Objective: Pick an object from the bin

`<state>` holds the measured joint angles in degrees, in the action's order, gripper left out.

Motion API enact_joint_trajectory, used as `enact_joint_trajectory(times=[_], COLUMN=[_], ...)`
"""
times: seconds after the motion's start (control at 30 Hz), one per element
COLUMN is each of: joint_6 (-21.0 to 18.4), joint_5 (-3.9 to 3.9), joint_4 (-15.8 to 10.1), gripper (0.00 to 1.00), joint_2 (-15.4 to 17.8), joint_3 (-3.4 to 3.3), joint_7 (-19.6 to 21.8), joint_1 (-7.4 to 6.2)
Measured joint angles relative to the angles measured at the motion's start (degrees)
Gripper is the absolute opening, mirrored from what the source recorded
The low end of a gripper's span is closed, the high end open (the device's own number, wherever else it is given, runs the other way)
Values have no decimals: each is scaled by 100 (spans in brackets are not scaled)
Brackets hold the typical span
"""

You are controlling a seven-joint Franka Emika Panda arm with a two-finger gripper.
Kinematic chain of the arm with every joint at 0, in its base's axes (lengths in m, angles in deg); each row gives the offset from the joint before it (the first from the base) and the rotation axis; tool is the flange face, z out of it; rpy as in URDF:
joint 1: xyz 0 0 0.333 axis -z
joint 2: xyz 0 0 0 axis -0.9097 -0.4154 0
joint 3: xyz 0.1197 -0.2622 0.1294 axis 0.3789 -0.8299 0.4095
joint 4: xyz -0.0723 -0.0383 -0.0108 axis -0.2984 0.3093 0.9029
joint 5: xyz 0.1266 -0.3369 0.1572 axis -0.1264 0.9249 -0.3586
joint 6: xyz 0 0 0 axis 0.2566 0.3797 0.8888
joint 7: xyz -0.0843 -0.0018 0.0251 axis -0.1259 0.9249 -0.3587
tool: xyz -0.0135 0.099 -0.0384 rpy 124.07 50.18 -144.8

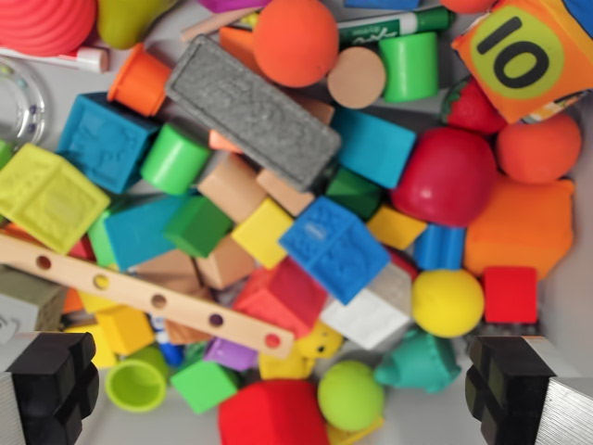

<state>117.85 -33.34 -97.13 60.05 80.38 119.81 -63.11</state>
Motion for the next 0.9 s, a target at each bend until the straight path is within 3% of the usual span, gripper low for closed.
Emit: enact_joint_trajectory(times=[0.5, 0.9], joint_6=[0, 41], joint_5=[0, 0], joint_4=[0, 46], gripper=[100, 100], joint_2=[-1, -118], joint_3=[0, -14], joint_7=[-21, -420], joint_1=[0, 67])
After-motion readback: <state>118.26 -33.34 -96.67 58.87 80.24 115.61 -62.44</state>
